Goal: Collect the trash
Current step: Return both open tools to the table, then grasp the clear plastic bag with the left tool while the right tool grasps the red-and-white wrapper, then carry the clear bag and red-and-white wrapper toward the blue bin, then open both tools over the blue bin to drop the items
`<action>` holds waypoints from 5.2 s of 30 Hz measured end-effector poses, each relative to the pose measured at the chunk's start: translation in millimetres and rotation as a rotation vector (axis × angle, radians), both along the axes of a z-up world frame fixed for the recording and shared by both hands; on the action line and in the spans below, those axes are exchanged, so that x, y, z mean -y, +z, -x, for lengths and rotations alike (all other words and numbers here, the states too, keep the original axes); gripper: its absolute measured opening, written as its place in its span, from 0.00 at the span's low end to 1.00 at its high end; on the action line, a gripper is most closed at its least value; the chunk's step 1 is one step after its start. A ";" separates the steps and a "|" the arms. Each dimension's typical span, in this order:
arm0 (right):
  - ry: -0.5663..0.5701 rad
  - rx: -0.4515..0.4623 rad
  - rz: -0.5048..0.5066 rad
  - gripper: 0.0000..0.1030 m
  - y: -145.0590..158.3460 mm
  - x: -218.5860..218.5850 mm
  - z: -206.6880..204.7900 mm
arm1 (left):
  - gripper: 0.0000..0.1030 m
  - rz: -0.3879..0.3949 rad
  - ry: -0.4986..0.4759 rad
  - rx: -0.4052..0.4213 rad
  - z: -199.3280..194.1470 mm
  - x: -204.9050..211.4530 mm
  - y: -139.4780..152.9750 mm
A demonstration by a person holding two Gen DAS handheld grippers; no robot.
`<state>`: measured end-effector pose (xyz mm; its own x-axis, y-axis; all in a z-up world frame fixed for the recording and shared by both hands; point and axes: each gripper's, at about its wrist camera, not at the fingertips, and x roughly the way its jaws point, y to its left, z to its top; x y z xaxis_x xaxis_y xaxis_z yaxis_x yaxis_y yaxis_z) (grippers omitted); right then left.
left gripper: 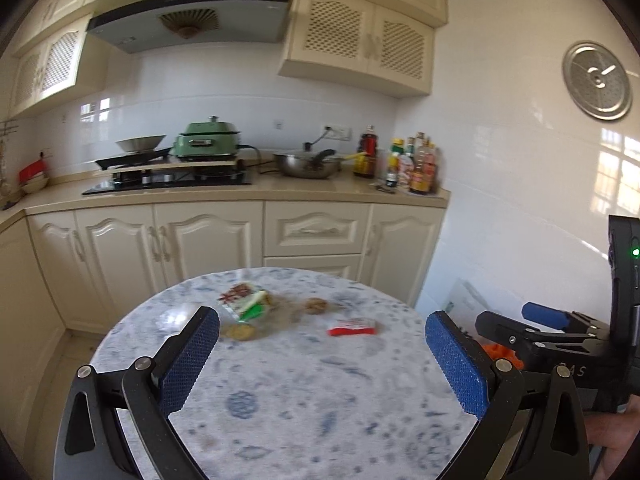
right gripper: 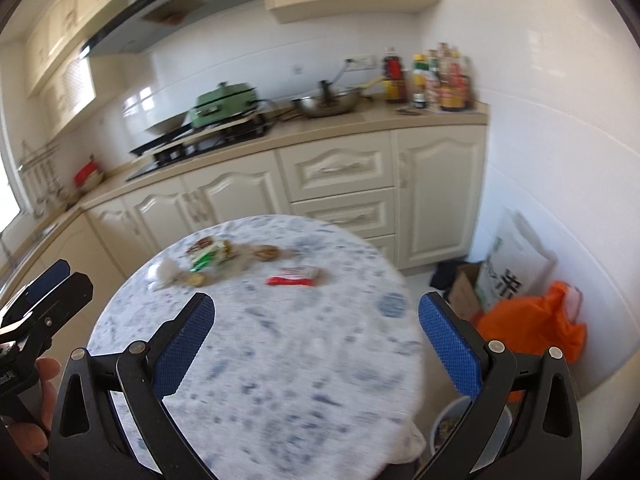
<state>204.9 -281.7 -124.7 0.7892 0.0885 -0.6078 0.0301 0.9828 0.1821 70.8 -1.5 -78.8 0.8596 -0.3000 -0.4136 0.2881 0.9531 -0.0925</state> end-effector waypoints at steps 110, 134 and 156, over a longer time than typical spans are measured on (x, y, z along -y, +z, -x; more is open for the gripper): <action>-0.003 0.079 -0.084 0.23 -11.6 104.4 61.0 | 0.49 0.064 -0.263 -0.098 -69.9 120.1 -15.7; -0.444 -0.159 -0.245 0.23 -136.3 289.2 134.2 | 0.50 -0.121 -0.602 -0.406 -128.6 377.5 -127.8; -0.575 -0.310 -0.382 0.98 -229.5 344.3 145.0 | 0.99 -0.340 -0.597 -0.568 -164.7 501.3 -223.5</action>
<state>59.9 -626.0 -354.3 0.5725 -0.0365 -0.8191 0.6242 0.6671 0.4066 235.5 -502.8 -302.3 0.2369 -0.4161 -0.8779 0.7423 0.6605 -0.1127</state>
